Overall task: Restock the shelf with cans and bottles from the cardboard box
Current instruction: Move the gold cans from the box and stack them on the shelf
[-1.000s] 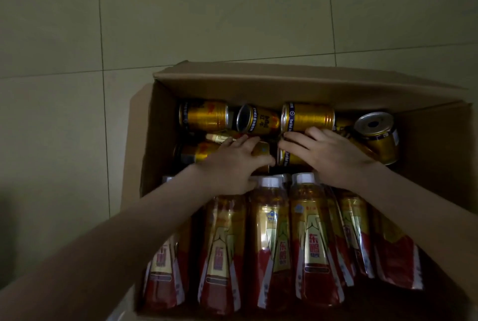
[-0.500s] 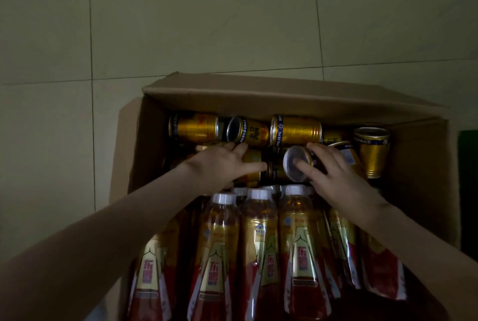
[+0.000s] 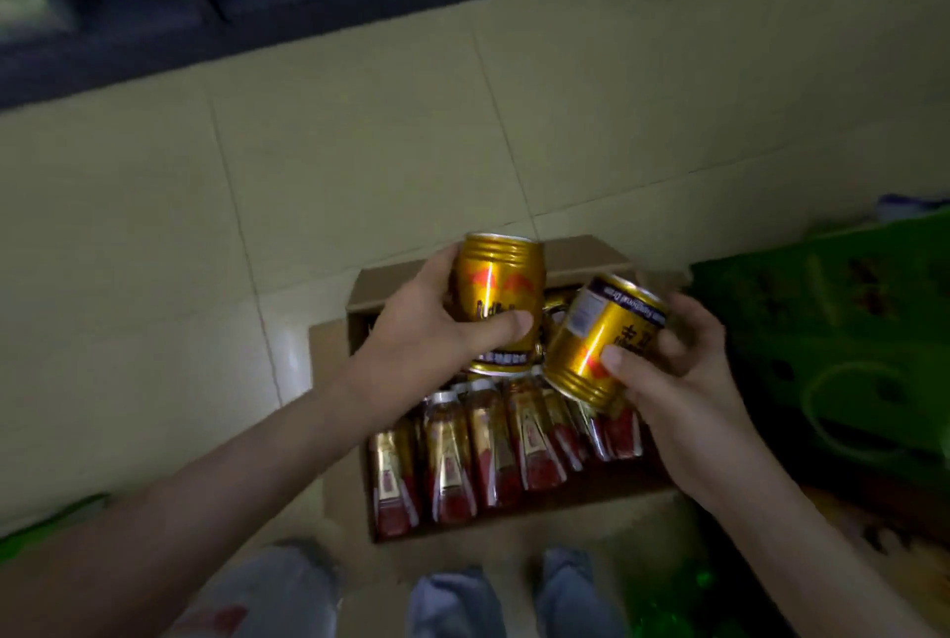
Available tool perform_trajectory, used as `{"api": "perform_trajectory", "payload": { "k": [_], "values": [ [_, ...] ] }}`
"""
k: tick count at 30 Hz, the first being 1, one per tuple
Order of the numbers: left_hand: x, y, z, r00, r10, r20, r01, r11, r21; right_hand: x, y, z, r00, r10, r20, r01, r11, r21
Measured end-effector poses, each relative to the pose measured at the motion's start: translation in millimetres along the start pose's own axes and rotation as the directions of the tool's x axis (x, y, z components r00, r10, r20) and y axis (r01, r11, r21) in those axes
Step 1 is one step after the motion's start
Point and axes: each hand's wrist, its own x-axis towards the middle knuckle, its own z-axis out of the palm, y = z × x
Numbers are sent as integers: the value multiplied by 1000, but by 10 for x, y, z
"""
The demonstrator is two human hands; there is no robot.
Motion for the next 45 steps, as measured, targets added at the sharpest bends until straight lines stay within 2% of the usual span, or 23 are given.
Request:
{"api": "perform_trajectory", "payload": {
  "k": [5, 9, 16, 21, 25, 28, 32, 37, 40, 45],
  "values": [
    [-947, 1188, -30, 987, -13, 159, 31, 993, -110, -1040, -1038, 49, 997, 48, 63, -57, 989, 136],
    [-1602, 1979, 54, 933, 54, 357, -4, 991, -137, -1868, -1663, -46, 996, 41, 73, -57, 969, 241],
    [-2414, 3214, 599, 777, 189, 600, -134, 982, -137, -3046, -2454, -364, 987, -157, -12, 147, 893, 426],
    [-3034, 3724, 1153, 680, 299, 670, -246, 953, -175, -3763, -2821, -846, 940, -333, -78, 336, 857, 390],
    [-3586, 3901, 1710, 609, 352, 711, -313, 930, -193, -4378, -2921, -1314, 892, -426, -151, 452, 839, 303],
    [-4065, 3890, 2188, 536, 344, 771, -356, 920, -163, -4947, -2873, -1750, 841, -463, -280, 529, 811, 250],
    [-4824, 3721, 2846, 412, 334, 848, -408, 899, -155, -5810, -2509, -2354, 730, -523, -440, 603, 796, 55],
    [-5798, 3288, 3528, 311, 285, 907, -424, 895, -137, -6926, -1921, -2886, 603, -565, -562, 621, 775, -113],
    [-6350, 3025, 3859, 283, 269, 920, -439, 890, -125, -7538, -1651, -3180, 535, -568, -626, 617, 768, -170],
    [-7034, 2909, 4224, 198, 262, 945, -474, 869, -142, -8390, -1448, -3561, 418, -599, -683, 649, 723, -236]
  ]
}}
